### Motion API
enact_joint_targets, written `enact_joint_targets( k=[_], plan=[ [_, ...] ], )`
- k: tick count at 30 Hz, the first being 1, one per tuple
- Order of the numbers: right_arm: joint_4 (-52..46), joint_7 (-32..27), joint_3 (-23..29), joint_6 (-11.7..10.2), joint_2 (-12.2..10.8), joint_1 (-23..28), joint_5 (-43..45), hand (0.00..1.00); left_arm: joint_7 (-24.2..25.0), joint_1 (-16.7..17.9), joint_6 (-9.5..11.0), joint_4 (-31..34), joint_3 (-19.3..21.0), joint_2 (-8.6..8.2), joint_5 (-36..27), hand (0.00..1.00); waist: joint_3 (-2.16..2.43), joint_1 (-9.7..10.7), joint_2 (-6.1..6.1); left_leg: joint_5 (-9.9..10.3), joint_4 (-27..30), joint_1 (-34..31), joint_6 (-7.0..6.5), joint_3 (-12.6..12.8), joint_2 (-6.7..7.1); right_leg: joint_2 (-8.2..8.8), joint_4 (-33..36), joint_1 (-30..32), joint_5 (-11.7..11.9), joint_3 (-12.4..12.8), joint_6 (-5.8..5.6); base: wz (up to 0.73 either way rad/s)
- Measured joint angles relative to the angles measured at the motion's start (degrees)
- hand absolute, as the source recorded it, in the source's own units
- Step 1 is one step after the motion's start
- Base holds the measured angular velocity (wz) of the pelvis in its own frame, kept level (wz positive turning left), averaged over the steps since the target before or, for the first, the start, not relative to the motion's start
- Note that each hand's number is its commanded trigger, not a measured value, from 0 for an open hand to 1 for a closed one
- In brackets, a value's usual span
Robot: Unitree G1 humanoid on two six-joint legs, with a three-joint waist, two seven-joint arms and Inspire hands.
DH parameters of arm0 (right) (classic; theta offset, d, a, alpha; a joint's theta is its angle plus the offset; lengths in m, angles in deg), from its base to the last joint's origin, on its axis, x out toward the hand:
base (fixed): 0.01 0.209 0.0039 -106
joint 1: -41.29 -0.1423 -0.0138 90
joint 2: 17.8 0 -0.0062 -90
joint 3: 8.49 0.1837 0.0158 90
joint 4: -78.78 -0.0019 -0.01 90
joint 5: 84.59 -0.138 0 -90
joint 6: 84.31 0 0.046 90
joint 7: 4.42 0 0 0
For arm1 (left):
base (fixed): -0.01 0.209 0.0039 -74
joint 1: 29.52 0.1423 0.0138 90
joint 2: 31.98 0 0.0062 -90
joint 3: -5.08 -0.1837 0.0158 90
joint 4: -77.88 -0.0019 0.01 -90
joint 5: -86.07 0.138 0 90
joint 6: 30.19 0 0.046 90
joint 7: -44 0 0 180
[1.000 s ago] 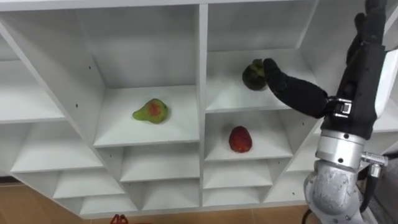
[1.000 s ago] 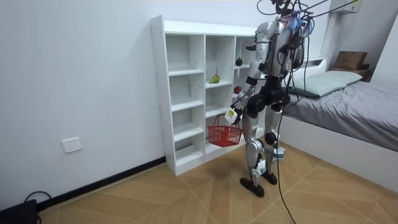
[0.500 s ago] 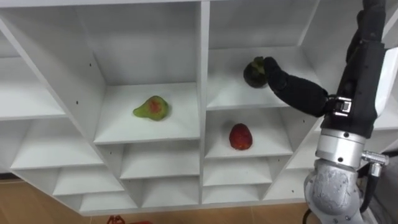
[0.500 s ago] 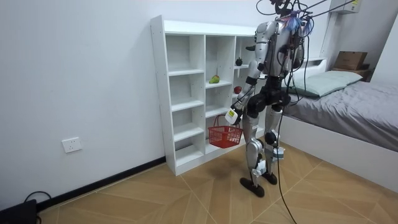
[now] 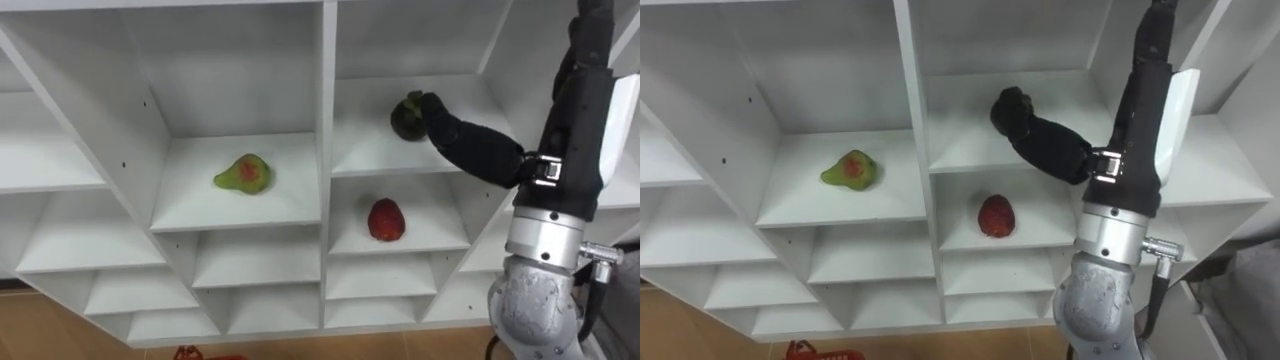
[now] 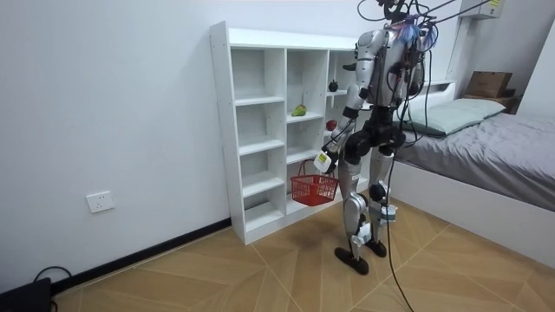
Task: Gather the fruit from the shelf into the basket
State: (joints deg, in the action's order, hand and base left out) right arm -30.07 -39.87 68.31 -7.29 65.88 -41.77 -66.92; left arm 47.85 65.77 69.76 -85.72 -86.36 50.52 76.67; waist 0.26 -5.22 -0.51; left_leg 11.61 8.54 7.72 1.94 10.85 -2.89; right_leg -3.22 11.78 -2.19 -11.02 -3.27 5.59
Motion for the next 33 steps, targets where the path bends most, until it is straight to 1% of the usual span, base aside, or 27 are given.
enact_joint_targets(
  k=[3,5,6,8,13,15,16,17,18,19,21,23,26,33],
  plan=[
    [0.0,0.6,-1.0,-0.3,0.2,0.0,0.2,0.0,-0.7,0.2,0.0,0.5,0.0,-0.33,0.0,1.0,-0.05,0.1,0.36,0.0,0.0,0.1,0.0,0.0,-0.01,0.0,-0.1,-0.2,0.0,0.0,0.01,0.0],
    [0.3,1.9,-1.9,-1.4,0.4,0.3,0.2,0.0,-0.9,0.2,0.0,0.5,-0.4,-0.38,-0.1,1.0,-0.24,0.2,0.64,0.0,0.0,0.5,0.0,0.0,-0.01,0.06,-0.4,-0.8,0.0,-0.1,0.0,0.06],
    [0.3,2.2,-2.2,-1.7,0.4,0.4,0.2,0.0,-1.0,0.2,0.0,0.5,-0.6,-0.38,-0.1,1.0,-0.21,0.2,0.7,0.0,0.0,0.6,0.0,0.0,0.0,0.08,-0.7,-0.9,0.0,-0.1,0.0,0.05],
    [0.6,3.6,-3.6,-3.4,1.4,0.9,0.2,0.0,-1.1,0.3,0.1,0.6,-0.8,-0.45,-0.1,1.0,-0.18,0.1,0.83,0.0,0.0,0.6,0.0,-0.1,0.0,0.08,-1.0,-1.1,0.1,-0.2,-0.09,0.0],
    [2.7,5.6,-4.7,-6.2,2.7,1.0,0.6,0.0,-1.2,0.3,0.3,0.6,-1.1,-0.43,-0.2,1.0,-0.26,0.1,0.58,0.0,0.0,0.6,0.0,-0.2,0.02,0.15,-1.0,-1.1,0.2,-0.3,-0.18,0.0],
    [3.5,5.7,-5.0,-6.4,2.9,1.0,0.5,0.0,-1.2,0.3,0.3,0.6,-1.1,-0.39,-0.1,1.0,-0.3,0.1,0.5,0.0,0.0,0.6,0.0,-0.2,0.02,0.16,-1.0,-1.1,0.3,-0.4,-0.22,0.0],
    [4.6,5.7,-5.2,-7.0,2.9,1.0,0.5,0.0,-1.2,0.3,0.3,0.6,-1.1,-0.37,-0.1,1.0,-0.33,0.1,0.51,0.0,0.0,0.7,0.0,-0.2,0.02,0.16,-1.0,-1.2,0.3,-0.4,-0.24,0.0],
    [5.1,5.7,-5.5,-7.2,3.0,1.2,0.5,0.0,-1.3,0.3,0.3,0.6,-1.1,-0.36,-0.1,1.0,-0.37,0.1,0.45,0.0,0.0,0.8,0.0,-0.2,0.02,0.17,-1.0,-1.3,0.4,-0.4,-0.25,0.0],
    [5.2,5.9,-5.7,-7.1,3.1,1.3,0.4,0.0,-1.4,0.3,0.3,0.6,-1.1,-0.36,-0.1,1.0,-0.38,0.1,0.43,0.0,0.0,0.8,0.0,-0.2,0.02,0.17,-1.0,-1.3,0.4,-0.4,-0.26,0.0],
    [6.4,7.6,-6.2,-6.8,3.4,1.3,0.1,0.0,-1.7,0.3,0.3,0.6,-1.1,-0.37,-0.1,1.0,-0.42,0.1,0.38,0.0,0.0,0.9,0.0,-0.2,0.01,0.17,-1.0,-1.4,0.5,-0.4,-0.29,0.04],
    [9.5,10.1,-8.0,-5.6,4.5,1.3,-1.2,0.0,-2.1,0.1,0.3,0.6,-1.1,-0.39,-0.2,1.0,-0.48,-0.1,0.11,0.0,0.0,0.9,0.0,-0.2,0.02,0.22,-1.1,-1.5,0.5,-0.7,-0.31,0.08],
    [12.0,13.7,-10.7,-3.3,5.1,1.3,-2.7,0.0,-2.1,-0.2,0.3,0.6,-1.1,-0.4,-0.2,1.0,-0.55,-1.0,-0.11,0.0,0.0,0.7,0.0,-0.2,0.03,0.29,-1.1,-1.4,0.5,-1.0,-0.36,0.07],
    [12.6,16.7,-10.9,-3.1,5.0,1.1,-4.2,0.0,-2.1,-0.4,0.3,0.6,-1.1,-0.36,-0.1,1.0,-0.49,-1.7,-0.2,0.0,0.0,0.4,-0.01,-0.2,0.1,0.47,-1.3,-1.4,0.5,-1.7,-0.38,0.11],
    [12.6,19.6,-10.5,-3.1,5.1,0.9,-6.3,0.0,-2.0,-0.2,0.3,0.6,-1.1,-0.2,-0.2,1.0,-0.35,-2.4,-0.37,0.0,0.0,0.3,-0.01,-0.3,0.1,0.5,-1.9,-1.8,0.6,-2.1,-0.42,0.03]
  ],
)
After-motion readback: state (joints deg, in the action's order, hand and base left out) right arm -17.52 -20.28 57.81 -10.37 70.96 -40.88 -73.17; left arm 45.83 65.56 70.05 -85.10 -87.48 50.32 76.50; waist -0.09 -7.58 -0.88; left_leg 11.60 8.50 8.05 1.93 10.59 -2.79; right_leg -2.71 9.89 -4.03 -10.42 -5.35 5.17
